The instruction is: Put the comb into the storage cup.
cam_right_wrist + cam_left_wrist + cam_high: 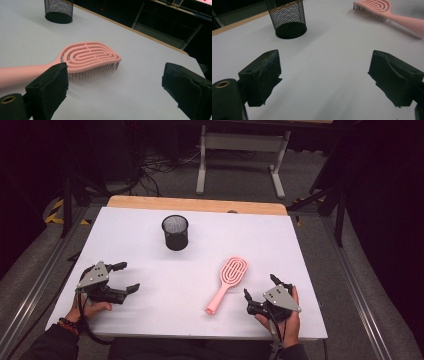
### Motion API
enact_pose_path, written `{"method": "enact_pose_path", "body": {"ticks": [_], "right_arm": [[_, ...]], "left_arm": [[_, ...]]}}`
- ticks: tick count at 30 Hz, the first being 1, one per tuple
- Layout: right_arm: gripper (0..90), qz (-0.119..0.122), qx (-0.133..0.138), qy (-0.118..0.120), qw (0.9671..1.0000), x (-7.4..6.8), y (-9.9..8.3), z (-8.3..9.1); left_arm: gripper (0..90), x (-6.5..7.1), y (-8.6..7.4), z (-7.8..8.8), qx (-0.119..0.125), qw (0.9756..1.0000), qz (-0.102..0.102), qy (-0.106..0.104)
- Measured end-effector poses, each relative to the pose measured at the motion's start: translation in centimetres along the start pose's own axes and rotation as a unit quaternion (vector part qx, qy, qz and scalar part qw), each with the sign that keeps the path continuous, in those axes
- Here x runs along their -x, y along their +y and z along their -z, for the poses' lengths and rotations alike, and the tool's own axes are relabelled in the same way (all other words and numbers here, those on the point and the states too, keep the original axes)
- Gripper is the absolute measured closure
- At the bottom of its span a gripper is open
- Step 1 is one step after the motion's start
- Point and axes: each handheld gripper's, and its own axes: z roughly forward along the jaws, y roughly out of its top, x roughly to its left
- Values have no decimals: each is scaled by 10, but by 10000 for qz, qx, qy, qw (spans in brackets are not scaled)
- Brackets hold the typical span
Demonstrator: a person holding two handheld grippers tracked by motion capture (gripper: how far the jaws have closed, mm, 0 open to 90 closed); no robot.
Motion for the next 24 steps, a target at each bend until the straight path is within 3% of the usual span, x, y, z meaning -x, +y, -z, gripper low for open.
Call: {"method": "enact_pose_path", "body": {"ticks": [7, 10, 12, 18, 24], "right_arm": [[110, -71, 157, -3, 9999, 2, 2, 5], [189, -228, 122, 37, 9997, 2, 3, 3], [287, -313, 126, 87, 9994, 3, 6, 2], [595, -528, 300, 678, 9959, -3, 30, -3], [825, -202, 377, 1314, 9904, -25, 52, -16]], "left_arm": [[118, 0, -1, 0, -31, 10000, 30, -21], [118, 0, -1, 1, 14, 10000, 6, -61], [118, 0, -1, 3, 73, 10000, -41, -52], [105, 1, -1, 9, 200, 9997, -110, -103], [98, 2, -1, 12, 234, 9996, -164, -71]]}}
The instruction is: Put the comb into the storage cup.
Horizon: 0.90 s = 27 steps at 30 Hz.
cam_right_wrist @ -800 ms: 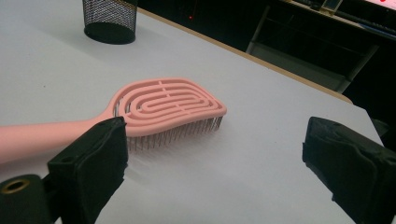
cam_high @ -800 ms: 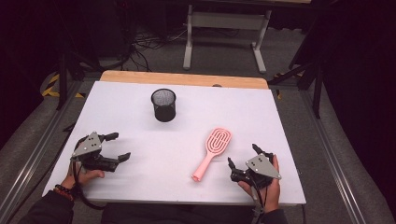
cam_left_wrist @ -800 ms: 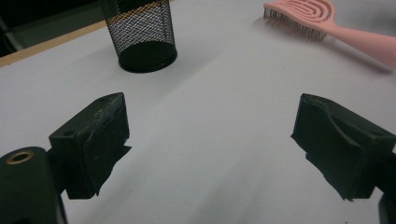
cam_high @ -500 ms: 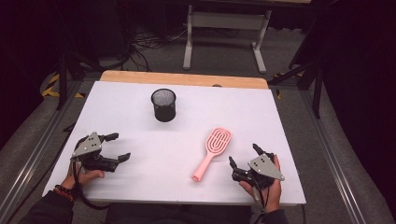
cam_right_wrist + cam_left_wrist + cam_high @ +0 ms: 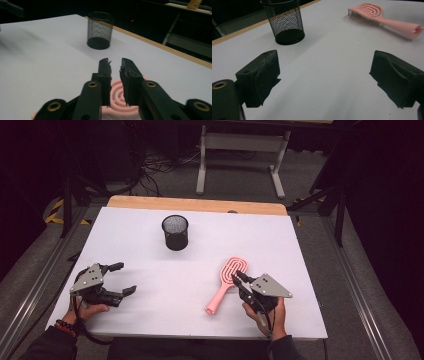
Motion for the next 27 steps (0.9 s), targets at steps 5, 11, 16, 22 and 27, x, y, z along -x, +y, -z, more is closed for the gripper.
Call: {"method": "enact_pose_path", "body": {"ticks": [5, 11, 16, 22, 27], "right_arm": [[896, 192, -108, 426, 9988, -13, 11, -20], [897, 340, -632, 901, 9933, -28, 10, -42], [898, 475, -1236, 1189, 9840, -37, -1, -53], [898, 639, -1890, 1400, 9698, -43, -14, -62], [898, 683, -2195, 1456, 9623, -43, -18, -65]], "left_arm": [[97, -1, 0, 0, -1, 10000, -15, -14], [97, 0, 0, -1, -46, 10000, -39, -30], [97, 0, 0, 0, -64, 10000, -46, -18], [97, 0, 0, 0, -79, 10000, -43, -30], [96, 0, -1, -1, -123, 9999, -45, -52]]}}
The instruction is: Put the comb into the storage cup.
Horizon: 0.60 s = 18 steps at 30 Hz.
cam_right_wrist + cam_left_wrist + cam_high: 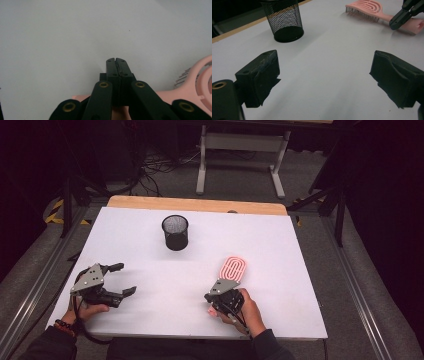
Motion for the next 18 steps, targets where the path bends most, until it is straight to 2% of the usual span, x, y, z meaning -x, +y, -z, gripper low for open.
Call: {"method": "enact_pose_path", "body": {"ticks": [10, 18], "right_arm": [[898, -58, -128, -9, 9999, 6, -13, 10], [897, -179, -203, -160, 9995, 14, -26, 23]], "left_arm": [[95, 0, 0, 0, -9, 10000, -8, -16], [94, -1, -1, 1, 4, 10000, 25, -43]]}}
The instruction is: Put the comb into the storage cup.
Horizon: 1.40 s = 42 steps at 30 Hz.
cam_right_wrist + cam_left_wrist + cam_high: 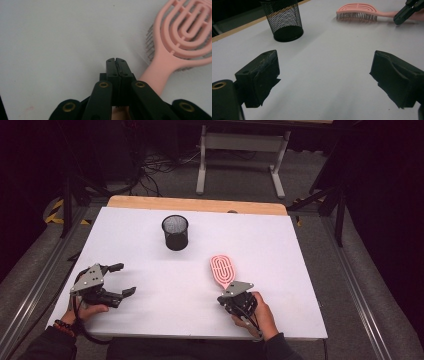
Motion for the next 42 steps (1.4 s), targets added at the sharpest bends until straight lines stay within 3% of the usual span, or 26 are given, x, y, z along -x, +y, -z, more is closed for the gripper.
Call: {"method": "enact_pose_path", "body": {"ticks": [15, 27, 31, 34, 39, 40, 41, 42], "right_arm": [[895, -139, -52, -118, 9998, 7, -10, 8], [745, -309, 322, -204, 9988, 8, -2, 26], [659, -329, 347, -430, 9979, 8, 3, 33], [558, -495, 307, -651, 9962, 12, 8, 37], [429, -805, 275, -698, 9939, 18, 12, 37], [299, -992, 120, -747, 9922, 19, 15, 34], [299, -992, 120, -747, 9922, 19, 15, 34], [231, -1063, -50, -777, 9913, 20, 18, 30]], "left_arm": [[90, 0, -1, -2, -50, 10000, 10, -13], [88, 0, -1, -3, -32, 10000, 24, -24], [88, 0, -1, -2, -29, 10000, 26, -16], [88, 0, -1, -3, -37, 10000, 26, -27], [88, 0, -1, -4, -47, 10000, 17, -36], [88, 1, -1, -4, -51, 10000, 22, -45], [88, 1, -1, -4, -52, 10000, 20, -51], [88, 1, -1, -4, -52, 10000, 21, -49]]}}
